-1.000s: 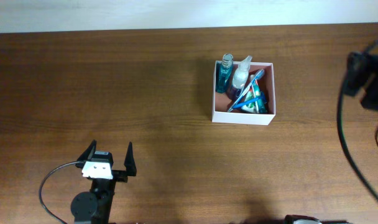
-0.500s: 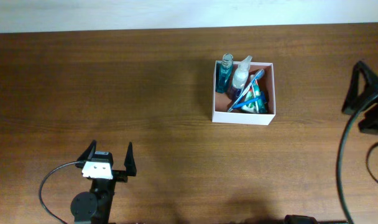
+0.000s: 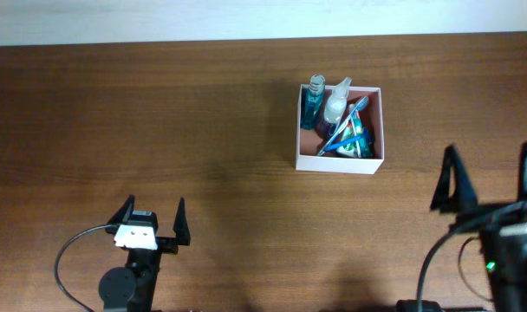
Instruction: Pack container
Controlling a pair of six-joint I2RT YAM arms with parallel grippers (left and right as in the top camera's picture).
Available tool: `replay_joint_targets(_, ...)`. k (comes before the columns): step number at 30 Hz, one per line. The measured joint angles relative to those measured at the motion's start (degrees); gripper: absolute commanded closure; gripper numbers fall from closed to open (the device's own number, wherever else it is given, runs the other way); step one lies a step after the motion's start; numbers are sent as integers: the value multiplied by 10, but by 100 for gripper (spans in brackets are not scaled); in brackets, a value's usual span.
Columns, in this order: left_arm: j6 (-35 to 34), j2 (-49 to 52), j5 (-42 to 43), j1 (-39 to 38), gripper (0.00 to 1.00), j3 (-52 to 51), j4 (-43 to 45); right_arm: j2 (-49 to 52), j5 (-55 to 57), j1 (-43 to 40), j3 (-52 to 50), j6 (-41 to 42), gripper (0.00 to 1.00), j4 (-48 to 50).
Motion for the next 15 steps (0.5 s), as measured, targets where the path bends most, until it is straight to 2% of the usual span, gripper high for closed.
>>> replay_joint_targets(8,0,0,1,0,1,0,0,-142,-4,9,-179,-7,1,43)
replay_joint_targets(15,0,0,1,0,1,0,0,-235,-4,9,-328,-9,1,137)
